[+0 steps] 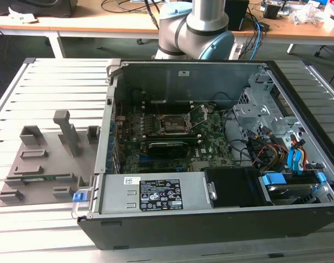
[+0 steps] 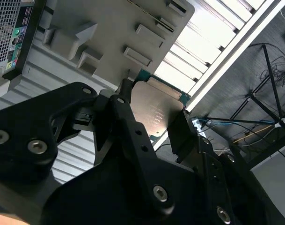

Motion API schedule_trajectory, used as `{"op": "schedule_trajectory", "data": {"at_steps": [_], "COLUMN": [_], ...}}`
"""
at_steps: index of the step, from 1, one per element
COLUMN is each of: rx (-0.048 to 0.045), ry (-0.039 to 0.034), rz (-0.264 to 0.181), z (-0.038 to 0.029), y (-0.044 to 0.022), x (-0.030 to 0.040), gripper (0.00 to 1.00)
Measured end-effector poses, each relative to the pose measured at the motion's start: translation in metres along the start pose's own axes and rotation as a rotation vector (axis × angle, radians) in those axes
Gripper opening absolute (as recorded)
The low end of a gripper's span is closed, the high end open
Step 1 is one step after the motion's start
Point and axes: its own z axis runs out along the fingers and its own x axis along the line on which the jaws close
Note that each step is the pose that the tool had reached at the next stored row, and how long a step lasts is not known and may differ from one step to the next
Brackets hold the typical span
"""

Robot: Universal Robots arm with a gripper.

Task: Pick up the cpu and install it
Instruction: 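Pick up the cpu and move it towards the insertion slot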

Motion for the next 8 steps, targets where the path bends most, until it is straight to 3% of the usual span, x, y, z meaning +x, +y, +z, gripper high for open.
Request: {"op": "schedule_trajectory", "data": {"at_steps": [4, 5, 8], "rx": [0.0001, 0.0, 0.0], "ry": [0.0, 0.0, 0.0], "rz": [0.0, 0.0, 0.0], "z": [-0.0104, -0.0173, -0.0295], "y": [0.0001, 0.0002, 0.0003], "x": [0.0001, 0.0001, 0.0002], "gripper": [0.55, 0.55, 0.55]}}
